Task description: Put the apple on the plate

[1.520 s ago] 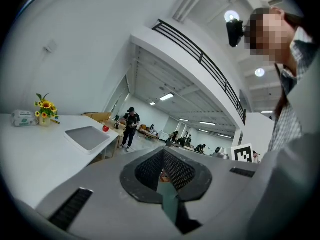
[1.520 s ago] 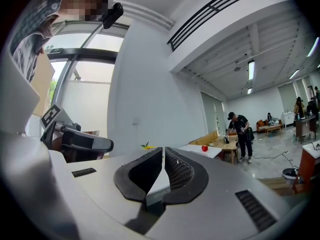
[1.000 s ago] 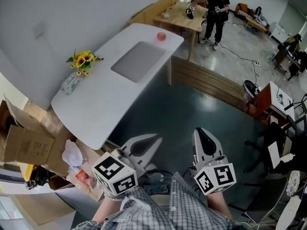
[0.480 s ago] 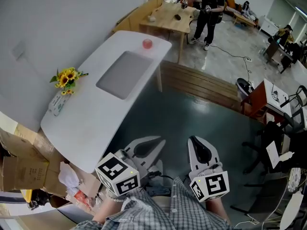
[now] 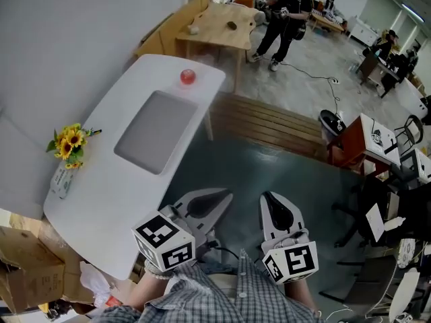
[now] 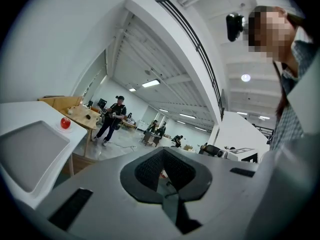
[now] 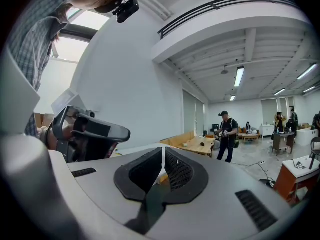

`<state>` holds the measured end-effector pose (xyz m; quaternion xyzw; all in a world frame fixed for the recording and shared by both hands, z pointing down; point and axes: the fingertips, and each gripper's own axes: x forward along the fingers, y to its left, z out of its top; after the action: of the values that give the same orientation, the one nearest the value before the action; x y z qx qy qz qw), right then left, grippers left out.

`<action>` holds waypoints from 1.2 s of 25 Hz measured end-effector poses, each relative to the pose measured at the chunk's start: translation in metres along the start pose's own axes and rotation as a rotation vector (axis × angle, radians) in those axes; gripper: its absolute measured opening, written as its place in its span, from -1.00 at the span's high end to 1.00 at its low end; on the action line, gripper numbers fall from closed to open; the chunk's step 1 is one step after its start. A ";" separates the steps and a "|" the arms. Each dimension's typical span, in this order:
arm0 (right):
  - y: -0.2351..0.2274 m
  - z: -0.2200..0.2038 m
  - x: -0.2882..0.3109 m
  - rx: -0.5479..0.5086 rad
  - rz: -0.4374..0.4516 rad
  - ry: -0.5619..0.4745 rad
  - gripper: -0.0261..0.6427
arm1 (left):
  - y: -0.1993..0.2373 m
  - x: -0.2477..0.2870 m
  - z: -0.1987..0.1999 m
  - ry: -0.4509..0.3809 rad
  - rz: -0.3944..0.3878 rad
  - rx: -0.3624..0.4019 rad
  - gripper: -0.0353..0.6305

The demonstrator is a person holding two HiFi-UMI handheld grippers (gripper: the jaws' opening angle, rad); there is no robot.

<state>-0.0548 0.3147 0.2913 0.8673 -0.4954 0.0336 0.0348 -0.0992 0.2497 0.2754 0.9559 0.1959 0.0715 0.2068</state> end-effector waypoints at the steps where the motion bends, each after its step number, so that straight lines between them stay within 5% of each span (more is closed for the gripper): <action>1: -0.003 0.001 0.011 -0.003 -0.001 0.001 0.83 | 0.009 0.004 0.005 -0.001 -0.003 0.002 0.86; 17: -0.023 0.006 0.103 0.057 -0.006 -0.004 0.83 | 0.100 0.006 0.050 -0.056 0.063 0.004 0.86; 30: -0.010 0.014 0.210 0.054 0.210 -0.002 0.83 | 0.179 -0.035 0.068 -0.157 0.358 -0.065 0.86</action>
<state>0.0608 0.1386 0.2965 0.8114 -0.5823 0.0496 0.0071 -0.0549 0.0602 0.2877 0.9709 0.0036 0.0387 0.2364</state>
